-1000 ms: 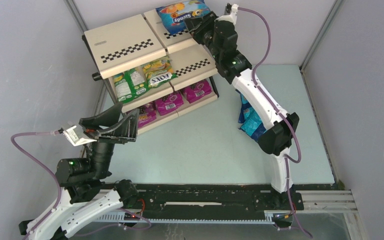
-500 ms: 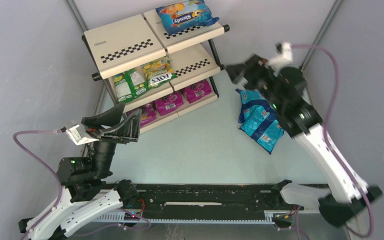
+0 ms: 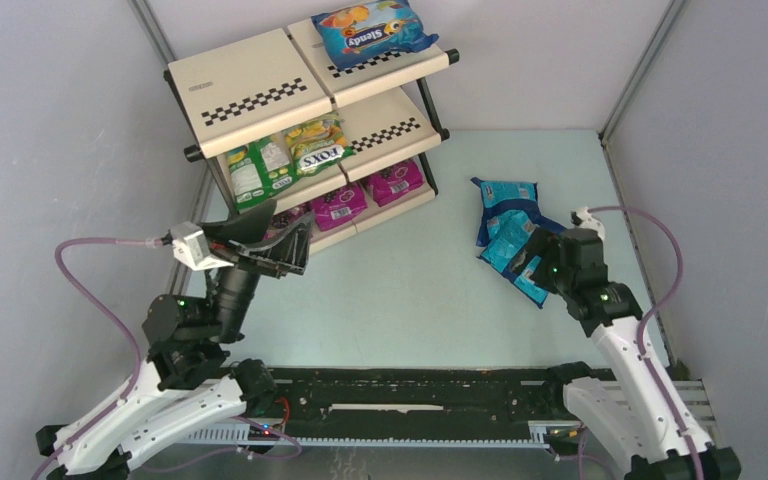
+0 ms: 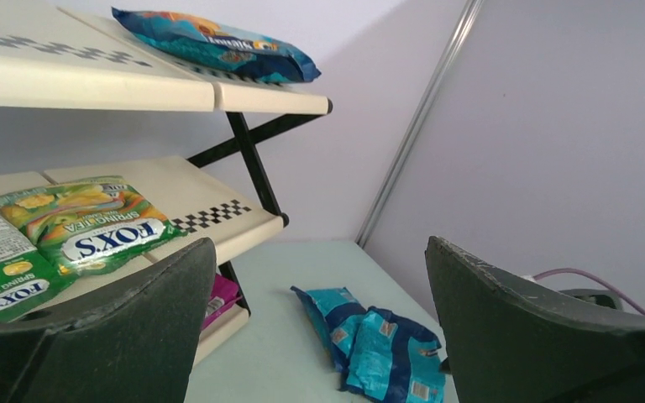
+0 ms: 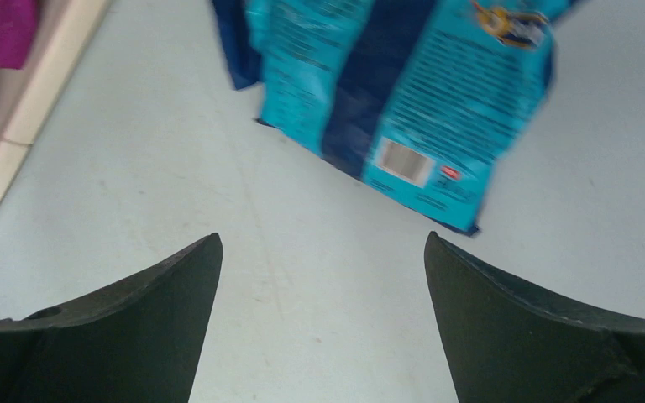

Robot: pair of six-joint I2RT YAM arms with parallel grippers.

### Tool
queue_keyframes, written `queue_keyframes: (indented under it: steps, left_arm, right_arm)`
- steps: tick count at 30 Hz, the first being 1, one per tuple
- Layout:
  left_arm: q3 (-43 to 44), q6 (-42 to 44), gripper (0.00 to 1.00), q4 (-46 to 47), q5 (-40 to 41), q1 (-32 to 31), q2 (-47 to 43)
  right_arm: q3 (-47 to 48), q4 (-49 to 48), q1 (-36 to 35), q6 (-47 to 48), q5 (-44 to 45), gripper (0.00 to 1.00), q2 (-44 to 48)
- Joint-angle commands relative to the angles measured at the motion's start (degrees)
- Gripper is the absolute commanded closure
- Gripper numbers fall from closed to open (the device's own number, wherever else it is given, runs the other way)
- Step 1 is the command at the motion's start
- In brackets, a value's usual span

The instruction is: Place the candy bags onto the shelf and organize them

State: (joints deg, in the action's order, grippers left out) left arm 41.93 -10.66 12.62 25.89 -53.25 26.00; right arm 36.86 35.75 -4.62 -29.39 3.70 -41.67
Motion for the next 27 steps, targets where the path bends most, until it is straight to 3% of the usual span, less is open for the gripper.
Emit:
queue_keyframes:
  steps: [1, 4, 7, 13, 18, 23, 27]
  left_arm:
    - [-0.4, -0.9, 0.0, -0.1, -2.0, 0.3, 2.7]
    - [-0.2, -1.0, 0.0, -0.4, -2.0, 0.4, 3.0]
    - [-0.3, -1.3, 0.0, -0.3, -2.1, 0.4, 2.6]
    - [-0.5, -1.7, 0.0, 0.0, -1.9, 0.4, 1.5]
    - [-0.7, -1.5, 0.0, 0.3, -1.2, 0.4, 0.5]
    - [-0.8, -0.9, 0.0, 0.4, -0.4, 0.4, -0.1]
    - [-0.8, -0.7, 0.0, 0.5, -0.1, 0.4, -0.2]
  right_arm:
    - [-4.8, -7.9, 14.4, -2.8, -11.2, 0.0, 2.9]
    - [-8.1, -13.3, 26.7, -4.3, -23.9, 0.0, -1.7]
    - [-9.5, -17.3, 35.4, -5.8, -31.1, 0.02, -8.4]
    - [-11.3, -26.6, 35.4, -4.6, -37.6, 0.09, -21.7]
    - [-12.6, -30.1, 27.0, -4.0, -35.4, 0.14, -25.2]
    - [-14.9, -35.1, 11.4, -9.5, -26.9, 0.18, -24.6]
    - [-15.5, -44.8, -2.1, -16.3, -26.6, 0.19, -27.0]
